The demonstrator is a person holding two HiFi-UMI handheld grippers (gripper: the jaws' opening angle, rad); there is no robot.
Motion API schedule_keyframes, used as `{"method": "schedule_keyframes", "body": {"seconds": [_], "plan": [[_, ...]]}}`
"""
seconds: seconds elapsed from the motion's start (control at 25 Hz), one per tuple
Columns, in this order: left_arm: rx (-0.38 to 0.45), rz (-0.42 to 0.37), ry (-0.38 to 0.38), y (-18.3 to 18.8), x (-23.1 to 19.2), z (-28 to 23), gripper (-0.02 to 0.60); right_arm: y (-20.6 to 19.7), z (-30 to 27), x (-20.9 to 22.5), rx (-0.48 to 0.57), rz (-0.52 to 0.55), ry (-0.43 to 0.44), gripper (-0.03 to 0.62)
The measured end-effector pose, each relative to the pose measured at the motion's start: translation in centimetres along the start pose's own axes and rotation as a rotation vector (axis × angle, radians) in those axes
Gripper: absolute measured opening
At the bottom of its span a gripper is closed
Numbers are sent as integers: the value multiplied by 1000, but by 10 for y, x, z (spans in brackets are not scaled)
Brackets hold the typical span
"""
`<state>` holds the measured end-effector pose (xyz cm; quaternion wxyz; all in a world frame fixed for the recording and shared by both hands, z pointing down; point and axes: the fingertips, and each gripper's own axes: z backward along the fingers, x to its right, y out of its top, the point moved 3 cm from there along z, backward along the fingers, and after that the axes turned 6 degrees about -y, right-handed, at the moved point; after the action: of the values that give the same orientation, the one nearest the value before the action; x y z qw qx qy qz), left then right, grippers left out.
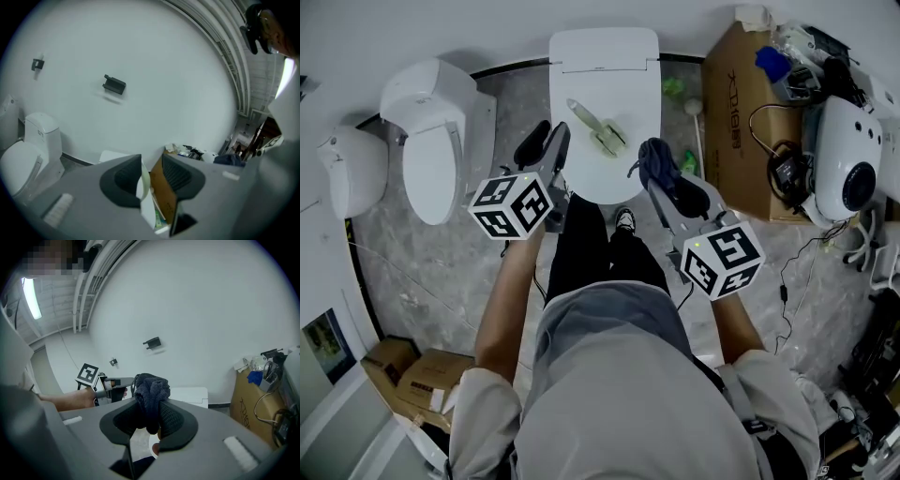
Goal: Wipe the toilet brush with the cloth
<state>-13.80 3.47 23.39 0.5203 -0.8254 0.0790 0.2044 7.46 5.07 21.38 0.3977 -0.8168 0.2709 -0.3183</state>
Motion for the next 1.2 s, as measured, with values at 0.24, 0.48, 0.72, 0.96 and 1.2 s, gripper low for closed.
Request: {"method": "schedule_keyframes", "body": {"seconds": [0.24,0.48,0.72,0.96,1.2], "plan": [[-48,64,-48,-8,-28,-38,0,-6,-27,12,-29,-17,-31,91],[-89,85,-81,-18,-41,-71,0,-17,-63,35,-70,-38,-59,91],[-116,44,-105,-22,-47,-88,0,-24,-104,50,-102,-44,-68,91],[-132,-29,-90,-30,-48,-90,0,-36,-134,59,-122,-84,-54,91],[-102,10,-152,-30,-53,-95,0,-54,-172,75,-178,-87,-39,91]]}}
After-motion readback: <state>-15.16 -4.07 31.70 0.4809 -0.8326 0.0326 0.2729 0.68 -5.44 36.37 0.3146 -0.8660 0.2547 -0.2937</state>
